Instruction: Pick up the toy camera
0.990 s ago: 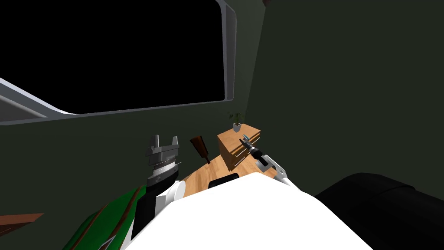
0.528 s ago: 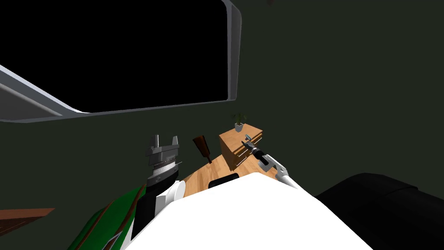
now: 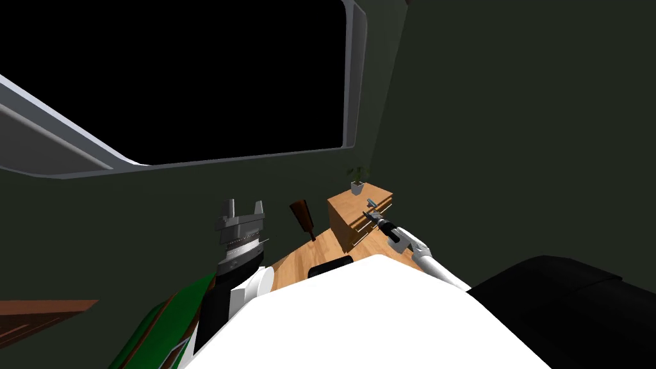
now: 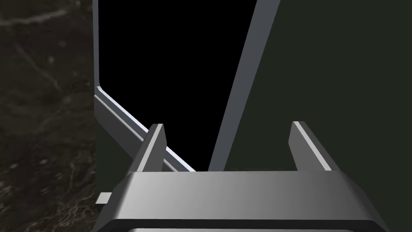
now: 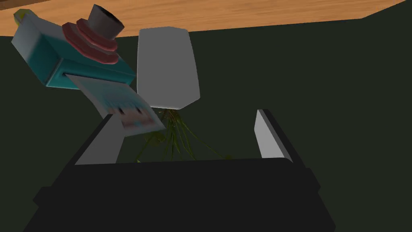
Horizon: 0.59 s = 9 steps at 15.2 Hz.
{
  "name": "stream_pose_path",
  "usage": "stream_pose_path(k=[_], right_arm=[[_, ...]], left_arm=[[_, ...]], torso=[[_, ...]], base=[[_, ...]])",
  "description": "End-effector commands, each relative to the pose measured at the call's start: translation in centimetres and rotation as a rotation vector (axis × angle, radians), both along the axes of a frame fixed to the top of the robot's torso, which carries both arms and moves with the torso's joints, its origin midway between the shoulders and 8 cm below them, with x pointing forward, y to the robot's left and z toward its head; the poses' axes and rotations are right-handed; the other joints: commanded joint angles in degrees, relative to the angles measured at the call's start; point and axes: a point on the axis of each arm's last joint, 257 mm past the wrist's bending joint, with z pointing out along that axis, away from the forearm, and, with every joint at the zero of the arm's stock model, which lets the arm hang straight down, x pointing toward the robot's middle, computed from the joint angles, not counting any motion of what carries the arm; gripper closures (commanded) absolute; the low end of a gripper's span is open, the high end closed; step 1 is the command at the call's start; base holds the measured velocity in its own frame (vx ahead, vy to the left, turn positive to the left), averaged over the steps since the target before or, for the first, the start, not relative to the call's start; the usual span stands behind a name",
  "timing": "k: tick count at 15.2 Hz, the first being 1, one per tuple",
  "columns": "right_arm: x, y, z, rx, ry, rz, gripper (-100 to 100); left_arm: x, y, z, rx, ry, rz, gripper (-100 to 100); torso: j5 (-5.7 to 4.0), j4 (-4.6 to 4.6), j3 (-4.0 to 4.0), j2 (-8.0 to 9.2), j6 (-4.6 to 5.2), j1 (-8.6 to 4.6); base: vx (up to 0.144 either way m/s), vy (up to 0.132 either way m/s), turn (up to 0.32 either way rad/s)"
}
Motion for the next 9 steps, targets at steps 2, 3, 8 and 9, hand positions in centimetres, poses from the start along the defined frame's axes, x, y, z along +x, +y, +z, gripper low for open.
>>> stream_pose_path(k=[2, 3, 8, 9], right_arm=[[-0.6, -2.4, -1.2, -0.087, 0.052, -0.015, -100], [-1.0, -4.3, -1.8, -0.159, 0.089, -0.023, -100], [-3.0, -10.3, -3.5, -0.358, 0.212, -0.057, -100], [-3.5, -12.0, -3.5, -0.418, 0.243, -0.063, -100]], left_arm=[[0.0, 0.0, 0.0, 0.000, 0.000, 0.000, 0], [0.0, 0.0, 0.0, 0.000, 0.000, 0.000, 0], [0.0, 0.0, 0.0, 0.000, 0.000, 0.000, 0], [0.0, 0.0, 0.0, 0.000, 0.000, 0.000, 0]], torso=[[0.00, 0.00, 0.00, -0.01, -0.01, -0.01], [-0.01, 0.00, -0.01, -0.01, -0.01, -0.02], [0.01, -0.03, -0.09, -0.16, -0.01, 0.01], [-0.01, -0.04, -0.10, -0.17, -0.01, 0.00]], base=[[0.030, 0.064, 0.031], [0.040, 0.067, 0.042], [0.061, 0.070, 0.037], [0.085, 0.076, 0.049]])
